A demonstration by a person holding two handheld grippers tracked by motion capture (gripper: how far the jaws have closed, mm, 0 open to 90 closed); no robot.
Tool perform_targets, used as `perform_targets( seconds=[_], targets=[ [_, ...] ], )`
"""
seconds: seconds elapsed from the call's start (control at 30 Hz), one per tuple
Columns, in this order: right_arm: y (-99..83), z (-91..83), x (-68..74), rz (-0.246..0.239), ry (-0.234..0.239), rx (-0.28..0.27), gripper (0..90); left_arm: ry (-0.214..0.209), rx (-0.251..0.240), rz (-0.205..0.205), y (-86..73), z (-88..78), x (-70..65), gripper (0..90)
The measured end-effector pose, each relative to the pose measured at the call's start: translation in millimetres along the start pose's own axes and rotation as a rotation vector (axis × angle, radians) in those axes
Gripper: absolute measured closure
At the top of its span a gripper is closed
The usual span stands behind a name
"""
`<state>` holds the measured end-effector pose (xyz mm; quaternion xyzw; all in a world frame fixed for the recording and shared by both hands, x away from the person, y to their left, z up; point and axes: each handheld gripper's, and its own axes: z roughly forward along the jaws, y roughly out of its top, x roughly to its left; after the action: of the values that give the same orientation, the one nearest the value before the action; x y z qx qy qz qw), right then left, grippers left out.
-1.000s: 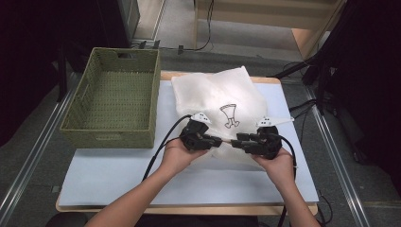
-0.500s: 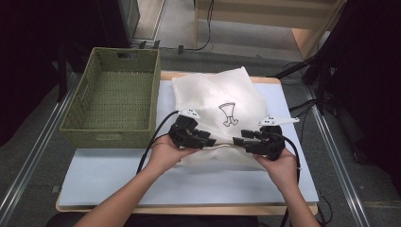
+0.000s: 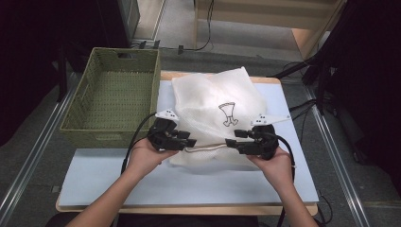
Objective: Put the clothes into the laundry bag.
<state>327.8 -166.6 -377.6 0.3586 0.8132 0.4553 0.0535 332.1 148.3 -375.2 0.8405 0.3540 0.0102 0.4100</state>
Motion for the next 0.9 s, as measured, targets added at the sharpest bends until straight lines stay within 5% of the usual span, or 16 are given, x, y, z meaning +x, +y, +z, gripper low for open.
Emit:
perform_targets(
  seconds=[0.4,0.73,0.9],
  targets=[
    [23.0,21.0,13.3,-0.058,0.071,0.056,40.1,0.068,-0.001,-0.027,-25.5,-16.3,6.6,50.6],
    [43.5,51.6,20.8,-0.055,0.122,0.083,41.2,0.043,-0.003,-0.054,-39.2,-22.1,15.4,46.3],
    [43.7,61.5,27.1,-0.088,0.102,0.104,43.0,0.050,-0.008,-0.065,-45.0,-24.8,18.5,43.7]
  ],
)
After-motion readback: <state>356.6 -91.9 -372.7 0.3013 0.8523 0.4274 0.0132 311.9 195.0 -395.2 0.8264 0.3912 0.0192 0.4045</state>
